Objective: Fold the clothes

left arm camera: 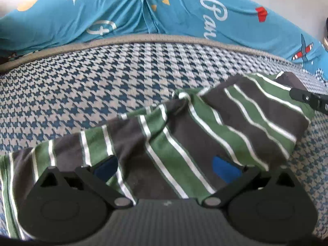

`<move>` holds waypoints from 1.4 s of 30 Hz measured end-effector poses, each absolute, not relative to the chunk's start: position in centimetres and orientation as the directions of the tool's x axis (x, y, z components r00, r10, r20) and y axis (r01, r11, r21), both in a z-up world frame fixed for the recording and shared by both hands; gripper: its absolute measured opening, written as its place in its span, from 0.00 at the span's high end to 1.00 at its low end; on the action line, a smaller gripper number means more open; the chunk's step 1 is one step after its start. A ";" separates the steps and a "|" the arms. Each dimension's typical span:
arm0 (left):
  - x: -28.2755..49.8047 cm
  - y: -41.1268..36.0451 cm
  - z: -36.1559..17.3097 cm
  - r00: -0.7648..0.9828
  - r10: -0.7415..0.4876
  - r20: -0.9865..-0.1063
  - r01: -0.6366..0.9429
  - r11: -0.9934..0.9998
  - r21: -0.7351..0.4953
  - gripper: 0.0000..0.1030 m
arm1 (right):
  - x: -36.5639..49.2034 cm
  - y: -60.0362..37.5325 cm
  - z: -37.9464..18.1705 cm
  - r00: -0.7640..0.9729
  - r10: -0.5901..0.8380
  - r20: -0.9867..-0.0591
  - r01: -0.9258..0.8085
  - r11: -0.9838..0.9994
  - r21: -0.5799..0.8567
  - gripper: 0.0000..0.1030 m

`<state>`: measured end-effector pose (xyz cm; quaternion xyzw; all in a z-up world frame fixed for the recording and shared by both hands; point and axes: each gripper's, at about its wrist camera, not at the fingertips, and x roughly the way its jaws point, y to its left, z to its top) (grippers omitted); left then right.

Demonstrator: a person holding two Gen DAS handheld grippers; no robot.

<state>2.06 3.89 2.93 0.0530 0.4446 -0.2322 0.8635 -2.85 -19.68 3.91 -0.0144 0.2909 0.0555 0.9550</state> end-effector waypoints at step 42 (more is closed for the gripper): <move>3.6 7.1 4.2 0.575 -0.421 -0.702 0.377 0.897 -0.230 0.00 | -7.4 -8.5 3.9 0.716 0.290 -0.635 -0.443 0.892 -0.092 0.76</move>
